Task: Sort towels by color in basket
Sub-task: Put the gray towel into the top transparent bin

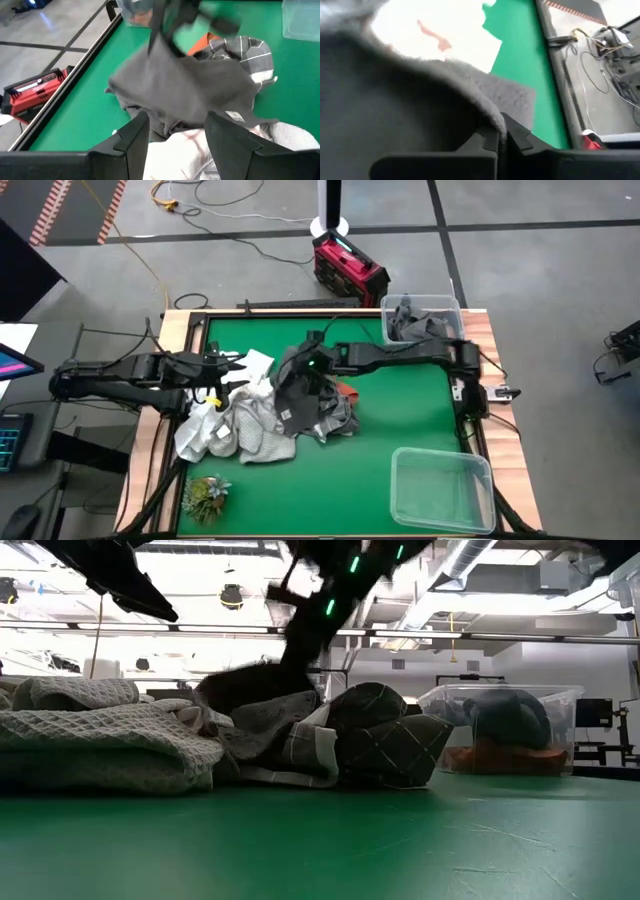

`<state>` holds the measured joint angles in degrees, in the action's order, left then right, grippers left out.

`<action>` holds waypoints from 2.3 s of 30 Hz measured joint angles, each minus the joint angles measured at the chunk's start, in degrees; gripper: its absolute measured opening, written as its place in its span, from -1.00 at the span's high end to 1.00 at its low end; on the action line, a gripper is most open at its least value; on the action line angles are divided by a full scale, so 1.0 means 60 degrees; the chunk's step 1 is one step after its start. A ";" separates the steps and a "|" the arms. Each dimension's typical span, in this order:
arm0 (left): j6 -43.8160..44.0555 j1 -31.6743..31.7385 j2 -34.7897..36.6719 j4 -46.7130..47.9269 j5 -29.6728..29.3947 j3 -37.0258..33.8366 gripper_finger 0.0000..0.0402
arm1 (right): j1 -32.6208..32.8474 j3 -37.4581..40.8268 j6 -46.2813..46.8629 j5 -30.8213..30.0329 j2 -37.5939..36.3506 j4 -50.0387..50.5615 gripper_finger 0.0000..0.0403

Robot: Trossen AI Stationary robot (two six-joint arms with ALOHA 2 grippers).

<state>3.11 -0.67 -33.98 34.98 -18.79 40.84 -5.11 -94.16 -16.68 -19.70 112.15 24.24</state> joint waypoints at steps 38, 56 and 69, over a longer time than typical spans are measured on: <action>0.0105 -0.0003 -0.0022 -0.0656 -0.0102 0.0000 0.10 | -0.0964 -0.3910 -0.6577 -0.4335 -0.6618 -0.5486 0.90; 0.0558 0.0000 -0.0086 -0.1582 0.0788 -0.0226 0.10 | -0.2853 -0.4148 -0.7537 -0.7112 -0.6021 -0.6586 0.89; -0.1413 0.0587 -0.3155 -0.9796 0.1162 -0.1865 0.10 | -0.1855 -0.4133 -0.4227 -0.7414 -0.5191 -0.0344 0.90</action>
<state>-5.37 2.85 -52.91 -23.80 -11.81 29.65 -16.24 -118.96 -42.04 -64.19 81.01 22.17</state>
